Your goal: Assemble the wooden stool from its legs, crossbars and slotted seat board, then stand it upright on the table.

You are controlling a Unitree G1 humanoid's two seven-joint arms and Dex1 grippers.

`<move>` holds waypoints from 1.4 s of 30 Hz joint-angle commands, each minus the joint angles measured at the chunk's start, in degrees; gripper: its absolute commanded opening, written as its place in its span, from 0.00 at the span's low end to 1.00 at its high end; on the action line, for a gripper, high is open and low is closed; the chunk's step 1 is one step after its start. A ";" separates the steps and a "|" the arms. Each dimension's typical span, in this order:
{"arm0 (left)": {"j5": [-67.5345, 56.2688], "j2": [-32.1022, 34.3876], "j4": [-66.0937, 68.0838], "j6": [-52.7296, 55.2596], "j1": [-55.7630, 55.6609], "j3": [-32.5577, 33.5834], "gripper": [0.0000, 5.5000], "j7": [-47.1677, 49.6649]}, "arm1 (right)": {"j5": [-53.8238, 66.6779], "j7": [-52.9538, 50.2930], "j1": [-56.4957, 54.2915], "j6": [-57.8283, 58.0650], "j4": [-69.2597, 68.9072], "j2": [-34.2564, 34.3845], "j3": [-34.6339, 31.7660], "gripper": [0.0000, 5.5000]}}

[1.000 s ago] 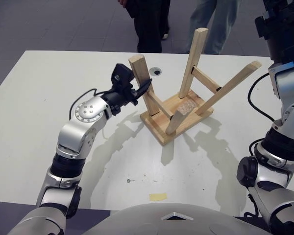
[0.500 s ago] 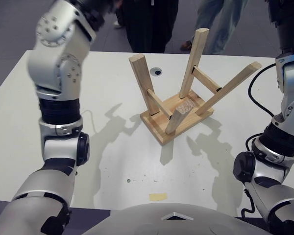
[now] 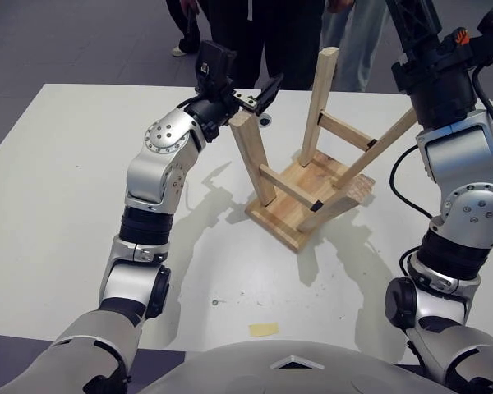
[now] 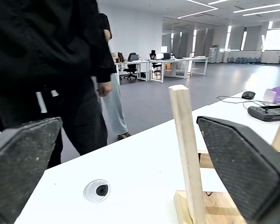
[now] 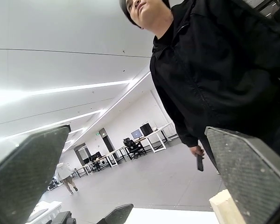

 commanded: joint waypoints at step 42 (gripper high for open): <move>-0.10 39.45 -3.20 2.10 34.50 19.10 0.98 -28.42 | -31.55 48.47 31.92 -0.46 7.69 -33.24 1.49 0.98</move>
